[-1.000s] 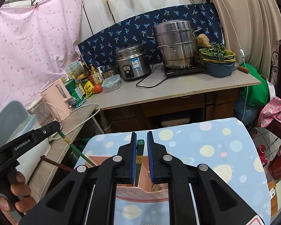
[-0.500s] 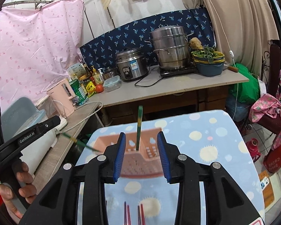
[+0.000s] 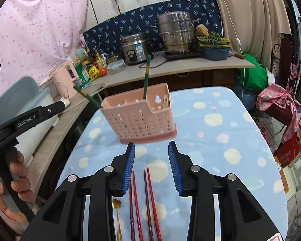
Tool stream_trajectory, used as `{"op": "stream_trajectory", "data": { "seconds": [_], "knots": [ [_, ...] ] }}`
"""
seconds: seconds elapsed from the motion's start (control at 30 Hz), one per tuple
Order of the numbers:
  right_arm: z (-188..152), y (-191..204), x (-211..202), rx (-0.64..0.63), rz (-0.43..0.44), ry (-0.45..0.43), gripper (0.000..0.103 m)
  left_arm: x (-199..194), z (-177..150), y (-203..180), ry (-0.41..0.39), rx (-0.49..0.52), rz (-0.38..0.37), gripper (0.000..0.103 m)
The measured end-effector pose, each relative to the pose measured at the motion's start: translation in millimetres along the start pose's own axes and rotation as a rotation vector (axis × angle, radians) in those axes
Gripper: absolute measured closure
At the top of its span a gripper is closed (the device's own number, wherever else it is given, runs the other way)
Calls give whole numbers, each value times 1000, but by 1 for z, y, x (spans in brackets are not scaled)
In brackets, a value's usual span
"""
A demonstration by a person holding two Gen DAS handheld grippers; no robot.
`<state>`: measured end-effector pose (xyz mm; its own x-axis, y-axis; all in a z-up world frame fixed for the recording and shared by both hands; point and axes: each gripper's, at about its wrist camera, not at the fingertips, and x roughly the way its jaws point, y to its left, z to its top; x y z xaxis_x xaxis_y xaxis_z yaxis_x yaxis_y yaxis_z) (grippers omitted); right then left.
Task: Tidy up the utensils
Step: 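Move both open tools back to the remaining chopsticks, then grasp a dark-red chopstick with the left tool while the right tool grasps a red chopstick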
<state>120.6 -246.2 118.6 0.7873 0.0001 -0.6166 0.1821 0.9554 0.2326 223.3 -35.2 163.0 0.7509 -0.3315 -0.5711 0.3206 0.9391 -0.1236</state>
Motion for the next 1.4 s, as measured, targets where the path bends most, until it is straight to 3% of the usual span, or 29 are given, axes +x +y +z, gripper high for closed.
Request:
{"op": "stream_trajectory", "data": {
  "seconds": [0.37, 0.63, 1.1, 1.4],
  "knots": [
    [-86, -25, 1, 9, -36, 147, 69, -7, -55, -4, 77, 22, 21, 60],
    [-151, -16, 12, -116, -21, 249, 73, -13, -94, -3, 118, 8, 58, 60],
    [-178, -18, 26, -184, 56, 288, 90, -22, -164, 12, 240, -65, 181, 60],
    [-180, -23, 23, -216, 76, 281, 96, -27, -199, 0, 303, -61, 207, 54]
  ]
}}
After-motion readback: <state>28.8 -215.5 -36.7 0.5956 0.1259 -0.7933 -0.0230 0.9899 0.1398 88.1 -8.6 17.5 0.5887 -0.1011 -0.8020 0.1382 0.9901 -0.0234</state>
